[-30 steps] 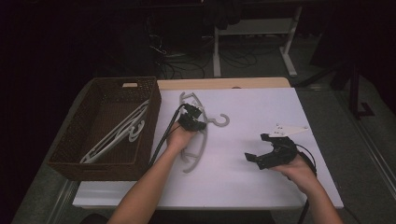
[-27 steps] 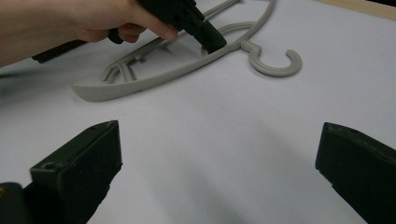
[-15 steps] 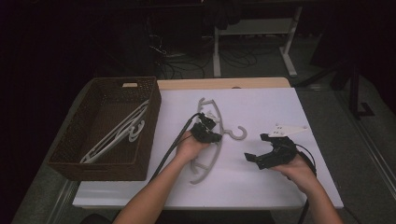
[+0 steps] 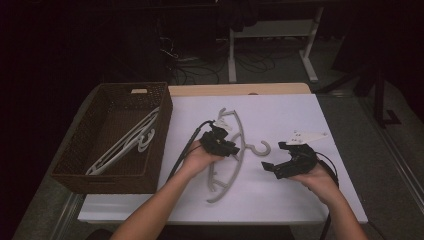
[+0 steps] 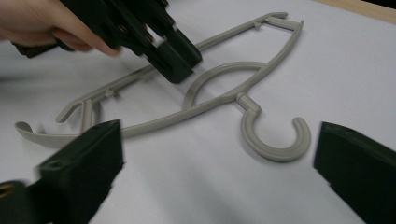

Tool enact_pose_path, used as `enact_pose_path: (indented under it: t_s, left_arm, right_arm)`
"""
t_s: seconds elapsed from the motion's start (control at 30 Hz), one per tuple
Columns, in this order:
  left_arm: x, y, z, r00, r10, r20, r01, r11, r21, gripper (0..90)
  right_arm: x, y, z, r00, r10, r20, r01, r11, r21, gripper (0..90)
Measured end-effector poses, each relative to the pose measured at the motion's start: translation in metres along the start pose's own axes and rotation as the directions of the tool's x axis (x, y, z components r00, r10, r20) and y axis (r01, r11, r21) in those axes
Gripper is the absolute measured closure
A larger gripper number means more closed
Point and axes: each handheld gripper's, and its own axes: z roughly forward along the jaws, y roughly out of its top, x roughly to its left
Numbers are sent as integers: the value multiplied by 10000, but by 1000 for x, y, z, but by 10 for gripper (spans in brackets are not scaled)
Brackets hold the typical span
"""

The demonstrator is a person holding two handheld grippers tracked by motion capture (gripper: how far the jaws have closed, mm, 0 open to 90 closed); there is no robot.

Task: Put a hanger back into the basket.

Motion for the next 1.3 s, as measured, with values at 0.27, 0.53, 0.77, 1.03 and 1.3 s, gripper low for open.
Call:
enact_pose_path:
  t_s: [0.27,0.53,0.77,1.03,1.3]
  left_arm:
    - [8,-21,-39,9995,-194,-261,184,9992,-352,355]
    - [11,-41,-52,9989,-419,-188,405,9968,-691,180]
    - [6,-42,-50,9993,-336,-145,323,9964,-789,126]
    - [6,-42,-48,9986,-451,-287,428,9961,-772,107]
    - [8,-47,-47,9976,-583,-382,556,9961,-680,110]
  right_arm:
    - [-18,18,18,9983,401,417,-430,9965,719,364]
    - [-38,20,62,9966,304,767,-461,9764,2111,761]
    - [-48,16,86,9972,-28,742,-209,9484,3163,891]
    - [-45,13,82,9964,-501,691,225,9351,3538,892]
    - [-23,-10,53,9955,-728,607,459,9303,3639,892]
